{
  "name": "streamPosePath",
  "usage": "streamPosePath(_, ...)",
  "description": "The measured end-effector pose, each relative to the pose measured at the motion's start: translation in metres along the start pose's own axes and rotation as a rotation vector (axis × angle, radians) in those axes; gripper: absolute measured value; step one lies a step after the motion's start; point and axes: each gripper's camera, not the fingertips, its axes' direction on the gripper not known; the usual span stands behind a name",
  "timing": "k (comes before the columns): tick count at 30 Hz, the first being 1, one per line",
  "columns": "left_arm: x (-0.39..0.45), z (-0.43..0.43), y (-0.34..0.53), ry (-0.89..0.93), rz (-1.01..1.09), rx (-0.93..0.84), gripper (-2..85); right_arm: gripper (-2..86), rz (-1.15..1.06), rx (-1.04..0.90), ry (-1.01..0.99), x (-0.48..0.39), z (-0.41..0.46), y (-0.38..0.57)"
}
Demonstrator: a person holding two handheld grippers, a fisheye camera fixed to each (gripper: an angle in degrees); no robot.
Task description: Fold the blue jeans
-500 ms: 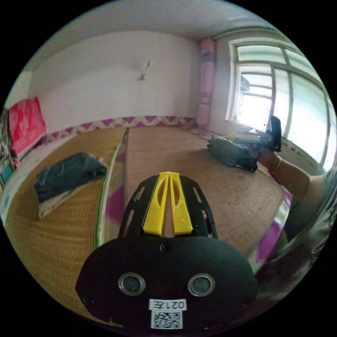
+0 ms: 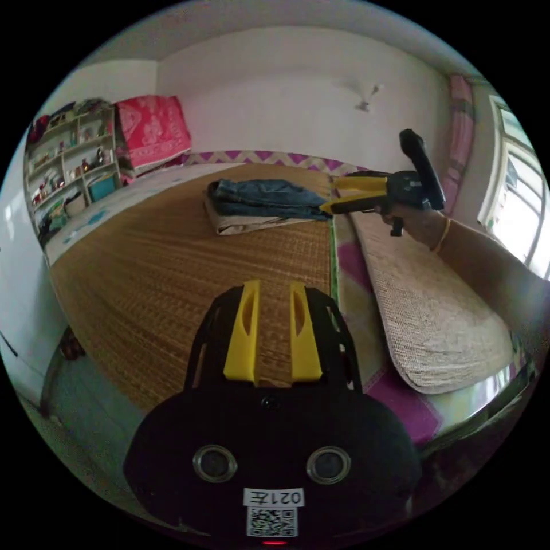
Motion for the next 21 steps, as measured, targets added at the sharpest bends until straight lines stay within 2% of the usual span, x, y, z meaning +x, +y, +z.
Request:
streamPosePath(5, -0.020, 0.013, -0.016, -0.007, -0.116, -0.021, -0.3, 11.9, -0.106, -0.048, -0.027, -0.040, 0.089, -0.071)
streamPosePath(12, -0.012, 0.031, -0.036, -0.105, -0.071, -0.081, -0.9, 10.8, -0.232, -0.148, -0.017, -0.094, 0.175, -0.118)
streamPosePath(21, -0.034, 0.041, -0.054, -0.108, -0.092, -0.105, -0.9, 5.1, -0.139, -0.079, 0.033, -0.123, 0.189, -0.113)
